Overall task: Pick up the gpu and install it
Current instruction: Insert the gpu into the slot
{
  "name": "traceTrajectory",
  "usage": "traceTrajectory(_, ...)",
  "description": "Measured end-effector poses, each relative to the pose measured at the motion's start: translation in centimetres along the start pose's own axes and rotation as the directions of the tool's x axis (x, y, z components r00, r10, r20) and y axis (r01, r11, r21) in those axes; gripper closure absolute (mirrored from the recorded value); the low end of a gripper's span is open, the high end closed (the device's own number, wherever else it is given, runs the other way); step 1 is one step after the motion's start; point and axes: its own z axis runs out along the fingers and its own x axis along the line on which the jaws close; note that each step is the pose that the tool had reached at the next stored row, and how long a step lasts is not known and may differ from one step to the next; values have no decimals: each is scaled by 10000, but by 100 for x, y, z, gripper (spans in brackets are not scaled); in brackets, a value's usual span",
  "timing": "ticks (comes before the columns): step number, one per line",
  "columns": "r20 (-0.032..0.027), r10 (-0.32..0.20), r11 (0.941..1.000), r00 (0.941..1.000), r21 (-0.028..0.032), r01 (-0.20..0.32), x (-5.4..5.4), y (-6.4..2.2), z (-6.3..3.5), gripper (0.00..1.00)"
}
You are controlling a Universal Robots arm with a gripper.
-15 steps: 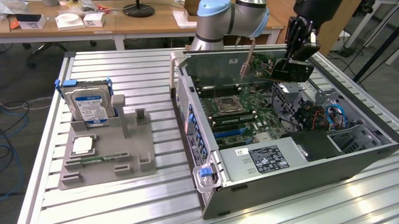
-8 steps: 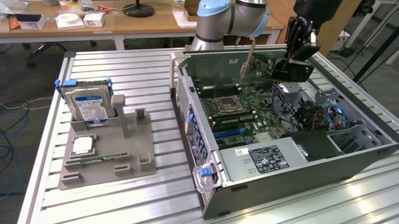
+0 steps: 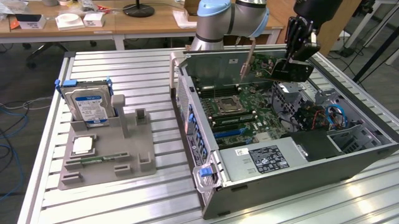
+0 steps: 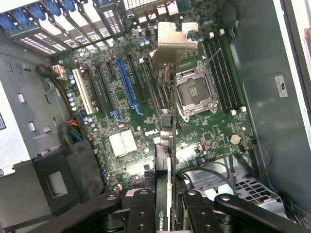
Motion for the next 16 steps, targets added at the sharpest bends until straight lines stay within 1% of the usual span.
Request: traceTrajectory(16, 2, -220, 9998, 9998, -3, 220, -2, -6, 0, 74)
